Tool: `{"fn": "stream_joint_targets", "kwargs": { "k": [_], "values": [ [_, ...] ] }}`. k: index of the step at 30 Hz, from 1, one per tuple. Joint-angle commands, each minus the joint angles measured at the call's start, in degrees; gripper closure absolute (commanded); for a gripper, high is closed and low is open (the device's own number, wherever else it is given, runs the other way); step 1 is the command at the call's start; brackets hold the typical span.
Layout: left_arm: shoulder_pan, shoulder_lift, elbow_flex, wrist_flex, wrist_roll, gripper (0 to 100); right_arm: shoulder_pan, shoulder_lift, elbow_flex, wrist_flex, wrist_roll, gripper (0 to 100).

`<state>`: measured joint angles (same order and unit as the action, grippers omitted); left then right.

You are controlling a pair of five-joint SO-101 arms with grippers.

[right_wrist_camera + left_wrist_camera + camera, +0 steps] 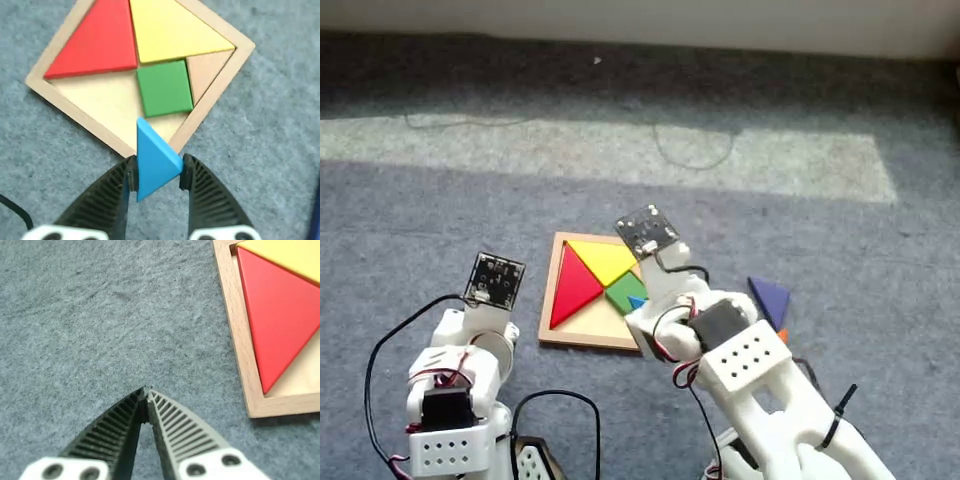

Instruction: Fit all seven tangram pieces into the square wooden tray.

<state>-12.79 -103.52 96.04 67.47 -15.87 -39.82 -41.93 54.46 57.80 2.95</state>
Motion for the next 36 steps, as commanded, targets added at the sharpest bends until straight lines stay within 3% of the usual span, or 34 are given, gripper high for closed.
{"fn": "stream_joint_targets", "kwargs": {
  "k": [1,7,9,14,25,31,36],
  "values": [
    [-5.5,-0.1,0.5,-1.8,-0.4,99,-1.9,6.2,-7.5,0.5,1.5,95.3],
    [-15.9,-0.1,0.5,-6.3,-0.2,99,-1.9,24.7,-18.9,0.7,1.9,95.3],
    [-17.0,-0.1,0.5,-6.5,-0.1,99,-2.2,29.8,-22.2,0.7,5.9,95.3],
    [-16.9,-0.1,0.7,-6.4,-0.1,99,-4.2,37.7,-27.3,0.8,15.6,95.3],
    [-16.8,-0.1,1.0,-6.6,-0.1,99,-8.9,42.7,-29.8,0.7,16.8,95.3],
    [-16.7,-0.1,1.0,-6.4,-0.1,99,-8.7,45.8,-30.0,0.5,24.4,95.2],
    [-16.7,-0.1,1.0,-6.3,-0.1,99,-7.4,45.8,-33.7,0.9,24.7,84.7]
  ]
}}
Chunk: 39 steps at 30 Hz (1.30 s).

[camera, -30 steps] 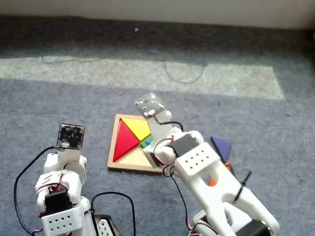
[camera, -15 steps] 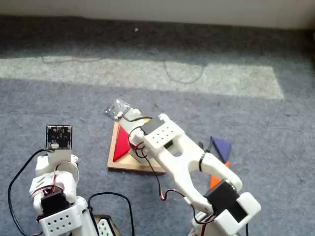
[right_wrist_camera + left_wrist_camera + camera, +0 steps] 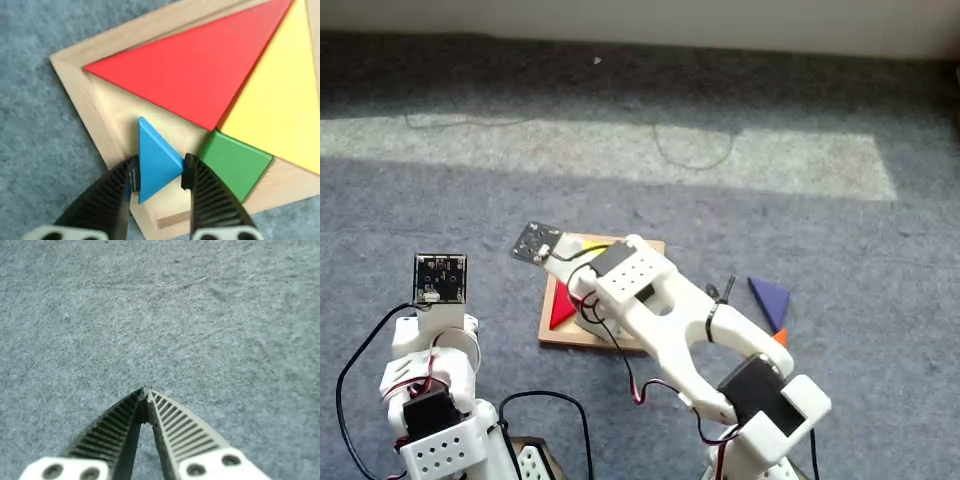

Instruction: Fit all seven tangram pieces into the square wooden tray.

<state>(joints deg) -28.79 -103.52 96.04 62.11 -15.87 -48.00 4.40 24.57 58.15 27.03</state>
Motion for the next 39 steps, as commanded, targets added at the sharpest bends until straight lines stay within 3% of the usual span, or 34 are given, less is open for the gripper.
{"fn": "stream_joint_targets", "kwargs": {
  "k": [1,4,20,33,39],
  "values": [
    [-0.7,-0.1,1.0,-0.9,-0.1,99,1.1,-0.4,-4.2,0.8,0.6,82.2],
    [-0.7,-0.1,1.0,-0.9,-0.1,99,2.0,-0.4,-4.4,0.9,0.6,78.3],
    [2.3,-0.1,1.1,-0.9,-0.3,99,-1.2,-0.5,-4.3,5.9,0.4,78.1],
    [2.3,-0.1,1.1,-0.9,-0.4,99,1.2,-0.4,-1.6,-4.1,0.7,78.1],
    [2.3,-0.1,1.1,-0.9,-0.4,99,0.4,-3.7,-2.1,2.9,0.4,78.2]
  ]
}}
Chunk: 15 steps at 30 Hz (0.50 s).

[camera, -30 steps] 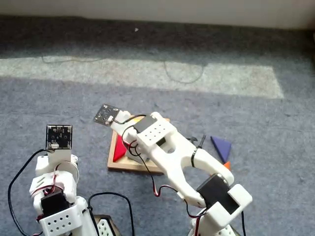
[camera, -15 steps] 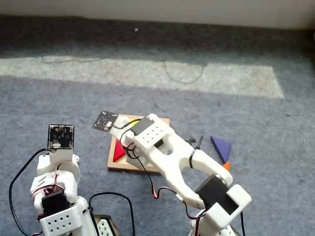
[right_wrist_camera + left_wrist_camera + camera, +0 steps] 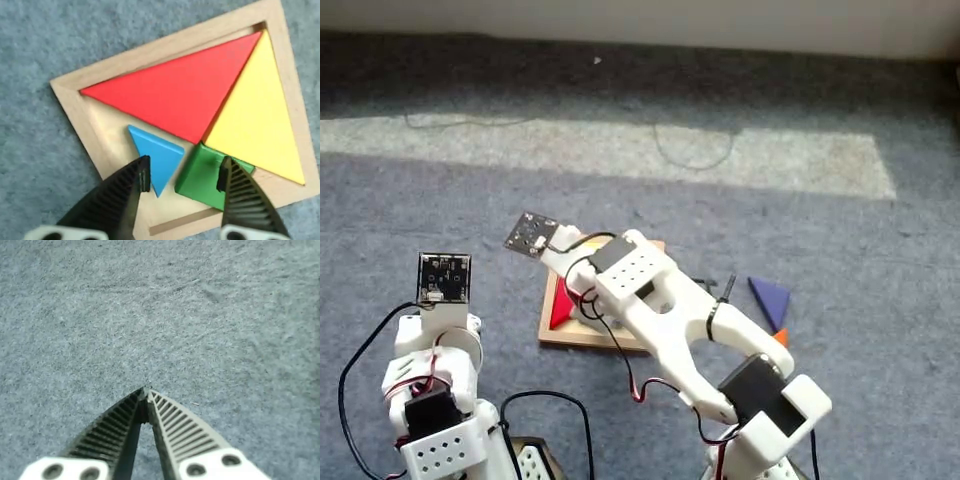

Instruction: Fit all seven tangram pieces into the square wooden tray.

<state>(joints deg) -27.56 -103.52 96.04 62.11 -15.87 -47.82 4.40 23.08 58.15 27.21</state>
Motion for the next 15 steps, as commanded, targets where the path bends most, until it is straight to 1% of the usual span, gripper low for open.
{"fn": "stream_joint_targets", "kwargs": {
  "k": [1,3,6,10,12,15],
  "values": [
    [1.1,-0.1,1.1,-0.9,-0.4,99,-0.4,-5.2,-0.5,3.5,0.2,78.2],
    [1.2,-0.1,1.1,-0.9,-0.4,99,-1.8,-8.1,0.0,3.6,0.1,79.5],
    [1.2,-0.1,1.1,-0.9,-0.4,99,-4.4,-10.6,2.8,3.3,-3.3,87.4],
    [1.3,-0.1,1.1,-0.9,-0.4,99,-6.4,-9.5,4.3,3.1,-7.2,96.5],
    [1.3,-0.1,1.1,-0.9,-0.4,99,-6.6,-7.8,4.3,1.8,-9.5,98.5],
    [1.3,-0.1,1.1,-0.9,-0.4,99,-6.6,-4.3,4.3,-0.1,-11.3,98.6]
  ]
}}
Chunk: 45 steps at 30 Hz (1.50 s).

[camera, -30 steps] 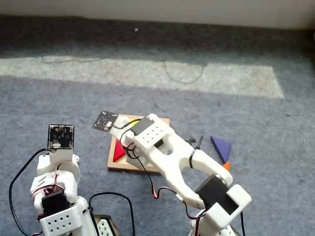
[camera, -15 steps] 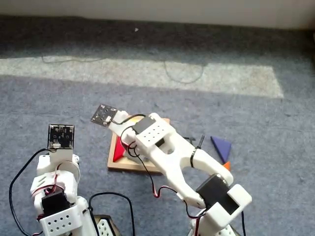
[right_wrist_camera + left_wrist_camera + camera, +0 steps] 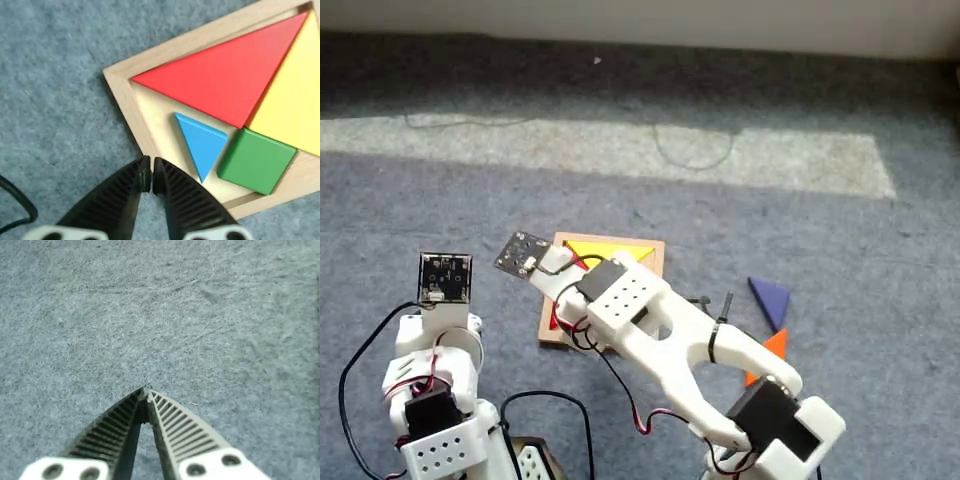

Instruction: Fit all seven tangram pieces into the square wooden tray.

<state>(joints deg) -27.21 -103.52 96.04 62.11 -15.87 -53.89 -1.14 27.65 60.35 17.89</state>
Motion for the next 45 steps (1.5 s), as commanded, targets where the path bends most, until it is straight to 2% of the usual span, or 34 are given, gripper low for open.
{"fn": "stream_joint_targets", "kwargs": {
  "k": [1,6,15,20,30,39,42,45],
  "values": [
    [0.9,-0.1,1.1,-0.9,-0.4,99,-0.4,2.6,-0.3,-2.8,-2.0,98.6],
    [0.9,-0.1,1.1,-0.9,-0.4,99,2.0,7.5,-0.9,-4.3,-0.1,98.6],
    [0.9,-0.1,1.1,-0.9,-0.4,99,6.3,8.0,-5.1,-5.1,5.6,98.6],
    [0.9,-0.1,1.1,-0.9,-0.4,99,9.6,8.0,-5.5,-9.4,8.3,98.6],
    [0.9,-0.1,1.1,-0.9,-0.4,99,9.9,7.3,-5.5,-10.2,9.2,98.6],
    [0.9,-0.1,1.1,-1.1,-0.4,99,6.1,-4.5,-5.1,-1.2,8.4,98.7],
    [0.9,-0.1,1.1,-1.1,-0.4,99,6.6,-9.7,-3.2,2.1,4.1,98.7],
    [0.9,-0.1,1.1,-1.1,-0.4,99,9.0,-16.0,-1.0,6.0,3.2,98.7]
  ]
}}
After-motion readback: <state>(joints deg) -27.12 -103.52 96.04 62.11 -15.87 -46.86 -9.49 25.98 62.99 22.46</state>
